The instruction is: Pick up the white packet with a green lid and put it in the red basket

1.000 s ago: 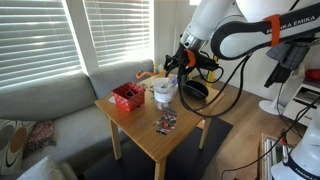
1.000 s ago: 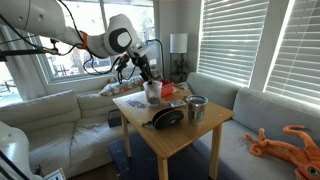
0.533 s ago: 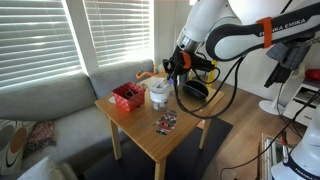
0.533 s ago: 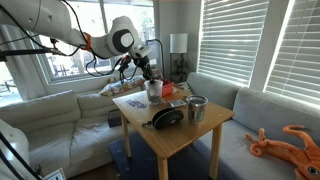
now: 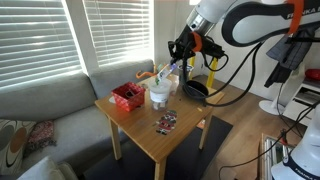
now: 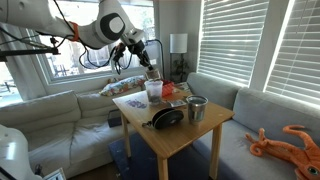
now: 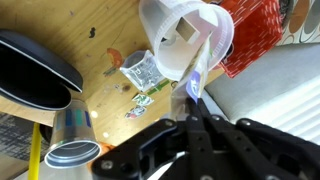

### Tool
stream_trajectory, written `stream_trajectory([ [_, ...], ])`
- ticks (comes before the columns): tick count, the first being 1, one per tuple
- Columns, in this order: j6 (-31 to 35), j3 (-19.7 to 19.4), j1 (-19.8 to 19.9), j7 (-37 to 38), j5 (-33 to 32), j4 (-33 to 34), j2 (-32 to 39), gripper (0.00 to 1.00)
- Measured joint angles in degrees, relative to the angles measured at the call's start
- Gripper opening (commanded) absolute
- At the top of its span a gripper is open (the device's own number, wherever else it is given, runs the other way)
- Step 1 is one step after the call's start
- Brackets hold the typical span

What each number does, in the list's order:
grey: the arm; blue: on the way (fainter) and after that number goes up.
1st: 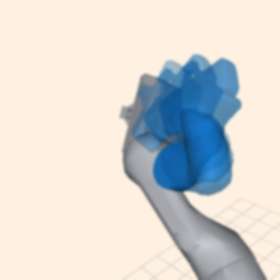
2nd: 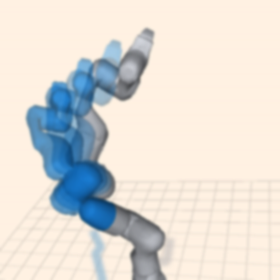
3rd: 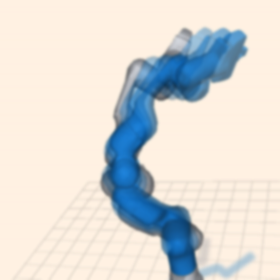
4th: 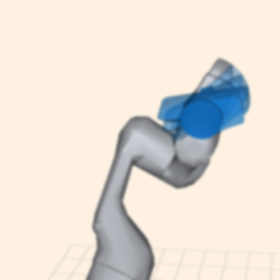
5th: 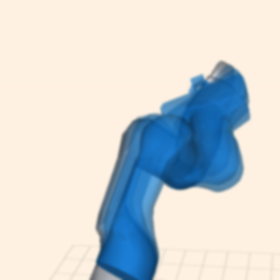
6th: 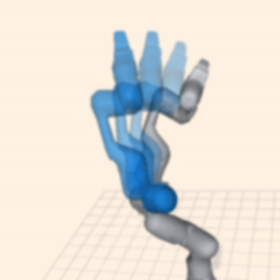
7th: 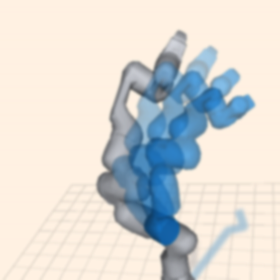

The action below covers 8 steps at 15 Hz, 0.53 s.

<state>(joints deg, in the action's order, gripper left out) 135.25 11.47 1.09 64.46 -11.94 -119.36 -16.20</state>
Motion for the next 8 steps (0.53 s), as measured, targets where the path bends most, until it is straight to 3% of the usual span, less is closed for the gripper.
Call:
stream_trajectory([
  [2, 0.1, -0.1, 0.0, 0.7, 0.5, -0.5, -1.3, 0.0],
  [8, 11.2, 1.8, 1.5, 11.5, -3.4, 4.3, 3.6, 0.0],
])
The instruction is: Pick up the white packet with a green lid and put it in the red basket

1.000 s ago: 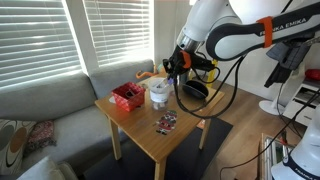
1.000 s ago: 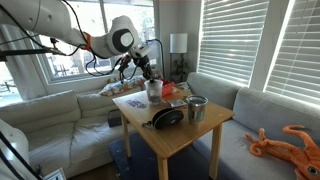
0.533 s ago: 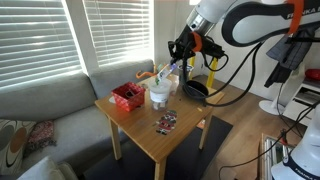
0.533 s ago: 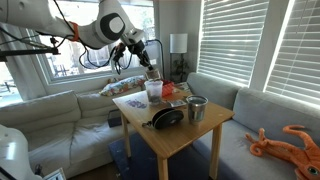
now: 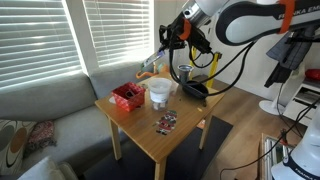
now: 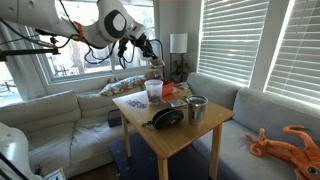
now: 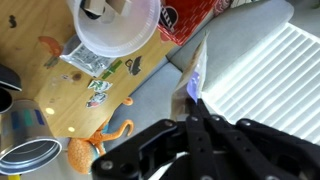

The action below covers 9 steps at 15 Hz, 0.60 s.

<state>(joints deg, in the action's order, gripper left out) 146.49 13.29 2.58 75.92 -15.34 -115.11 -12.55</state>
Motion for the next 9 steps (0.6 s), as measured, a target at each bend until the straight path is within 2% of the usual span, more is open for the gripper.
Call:
stream_trajectory([
  [4, -0.6, 0.7, -0.3, 5.3, -7.3, 10.1, 11.0, 0.0],
  [9, -7.3, -2.2, -6.8, 3.8, -8.8, 22.4, 22.6, 0.0],
])
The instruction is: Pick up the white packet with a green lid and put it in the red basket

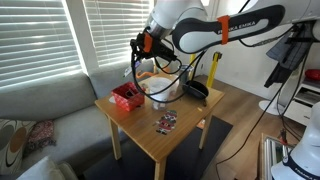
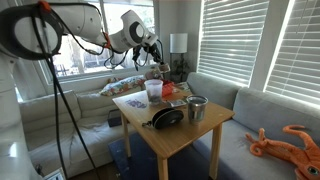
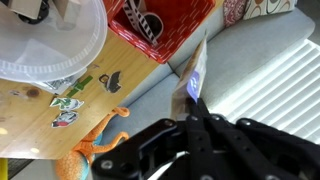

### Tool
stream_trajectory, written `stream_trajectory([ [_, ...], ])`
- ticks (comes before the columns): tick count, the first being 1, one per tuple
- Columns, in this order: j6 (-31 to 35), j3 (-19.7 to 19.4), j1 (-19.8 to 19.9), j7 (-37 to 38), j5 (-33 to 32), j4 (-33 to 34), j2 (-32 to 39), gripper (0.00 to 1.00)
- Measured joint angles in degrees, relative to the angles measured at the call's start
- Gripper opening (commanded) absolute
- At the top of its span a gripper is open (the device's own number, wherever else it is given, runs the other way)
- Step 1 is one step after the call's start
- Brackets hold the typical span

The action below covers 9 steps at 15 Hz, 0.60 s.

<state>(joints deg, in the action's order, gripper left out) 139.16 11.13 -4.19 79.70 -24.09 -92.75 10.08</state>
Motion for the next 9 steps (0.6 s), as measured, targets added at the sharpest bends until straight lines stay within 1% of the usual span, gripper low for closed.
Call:
stream_trajectory([
  [1, -1.6, -0.7, -1.5, -0.4, 0.0, 1.4, 1.2, 0.0],
  [2, -3.0, -1.5, -2.9, -0.6, -0.3, 2.2, 1.9, 0.26],
  [3, -4.0, -2.5, -4.1, -0.5, -1.1, 2.7, 2.2, 0.28],
  [4, -5.0, -3.4, -5.0, -0.5, -1.5, 3.0, 2.3, 0.33],
  [6, -6.1, -4.8, -5.7, -0.5, -1.5, 3.1, 2.3, 0.47],
  [7, -6.2, -5.2, -5.8, -0.5, -1.3, 3.2, 2.3, 0.54],
  [8, -6.2, -5.3, -5.8, -0.7, -1.0, 3.3, 2.3, 0.62],
  [9, -6.0, -5.2, -5.9, -1.5, -0.3, 3.5, 2.3, 0.43],
])
